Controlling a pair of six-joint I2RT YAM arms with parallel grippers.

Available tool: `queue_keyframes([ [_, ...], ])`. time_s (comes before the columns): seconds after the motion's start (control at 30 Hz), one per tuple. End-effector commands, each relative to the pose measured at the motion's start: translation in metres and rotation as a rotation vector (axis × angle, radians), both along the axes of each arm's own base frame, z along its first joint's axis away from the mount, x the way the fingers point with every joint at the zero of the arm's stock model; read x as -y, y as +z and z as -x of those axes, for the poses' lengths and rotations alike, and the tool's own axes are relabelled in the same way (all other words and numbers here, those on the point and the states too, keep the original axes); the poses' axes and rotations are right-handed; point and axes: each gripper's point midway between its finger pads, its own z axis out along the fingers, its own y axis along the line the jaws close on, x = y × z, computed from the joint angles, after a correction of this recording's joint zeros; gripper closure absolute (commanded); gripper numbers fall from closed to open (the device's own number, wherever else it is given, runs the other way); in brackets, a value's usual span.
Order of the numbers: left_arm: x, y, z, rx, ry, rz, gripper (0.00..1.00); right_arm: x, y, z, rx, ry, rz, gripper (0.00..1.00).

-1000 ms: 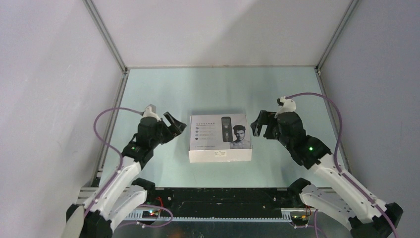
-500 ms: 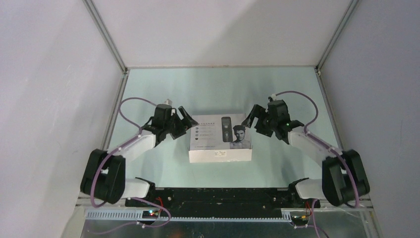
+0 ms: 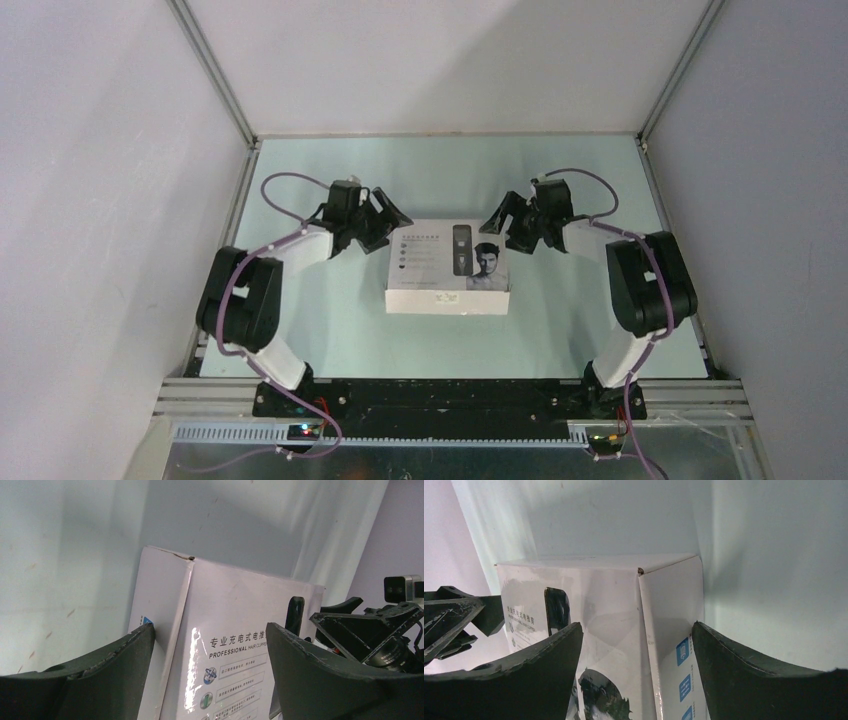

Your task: Sort the hair-cutting tools

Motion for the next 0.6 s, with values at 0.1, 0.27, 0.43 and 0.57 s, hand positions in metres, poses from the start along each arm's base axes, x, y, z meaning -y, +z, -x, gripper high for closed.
queue_keyframes([
  [0.1,0.040,0.039,-0.051,0.085,-0.056,0.126,0.16,-0.020,0.049,-0.058,0.151,0.066,-0.144,0.18],
  [0.27,0.032,0.045,-0.060,0.102,-0.056,0.055,0.16,0.007,0.055,-0.073,0.157,0.021,-0.099,0.18],
  [0.43,0.003,0.053,-0.039,0.144,-0.015,-0.041,0.15,0.034,0.072,-0.046,0.182,0.027,-0.026,0.16],
  [0.57,-0.011,0.052,-0.003,0.156,-0.025,-0.085,0.14,0.044,0.082,-0.010,0.226,0.044,0.002,0.15],
])
